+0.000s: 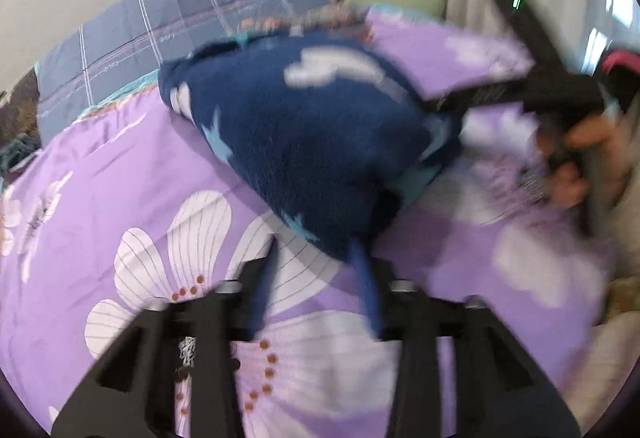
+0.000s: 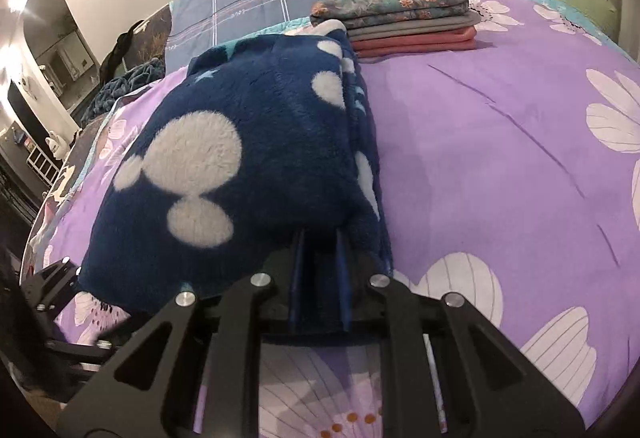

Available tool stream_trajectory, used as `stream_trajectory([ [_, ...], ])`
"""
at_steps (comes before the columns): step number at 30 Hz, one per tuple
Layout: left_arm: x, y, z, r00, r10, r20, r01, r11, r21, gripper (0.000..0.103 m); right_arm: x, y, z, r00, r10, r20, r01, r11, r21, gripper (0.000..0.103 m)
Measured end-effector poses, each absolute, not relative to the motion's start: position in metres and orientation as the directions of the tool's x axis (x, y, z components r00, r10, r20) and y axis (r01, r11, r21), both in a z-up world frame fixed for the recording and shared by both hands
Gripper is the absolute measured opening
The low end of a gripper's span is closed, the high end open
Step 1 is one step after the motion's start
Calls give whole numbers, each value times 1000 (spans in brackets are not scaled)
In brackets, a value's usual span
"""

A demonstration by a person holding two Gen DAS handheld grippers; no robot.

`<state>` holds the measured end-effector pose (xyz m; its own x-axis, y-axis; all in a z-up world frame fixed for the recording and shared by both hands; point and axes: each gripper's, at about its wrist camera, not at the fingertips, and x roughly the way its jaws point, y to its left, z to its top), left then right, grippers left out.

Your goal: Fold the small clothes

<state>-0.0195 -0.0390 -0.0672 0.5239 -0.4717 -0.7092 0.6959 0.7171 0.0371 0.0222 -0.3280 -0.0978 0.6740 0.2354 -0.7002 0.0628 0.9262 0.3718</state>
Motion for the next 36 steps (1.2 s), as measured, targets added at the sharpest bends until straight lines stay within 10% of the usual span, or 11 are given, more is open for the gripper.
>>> stream_trajectory([
  [5, -7, -40, -19, 583, -563, -586, 698, 716, 6, 17, 23, -334, -105, 676, 286, -680, 60, 897, 437, 16],
  [16, 14, -116, -73, 534, -422, -733, 762, 615, 201, 16, 25, -346, -94, 634, 348, -691, 77, 860, 504, 17],
  [36, 126, -81, -37, 423, -630, -652, 689, 691, -220, 19, 100, -315, -83, 613, 389, -688, -102, 902, 419, 33],
])
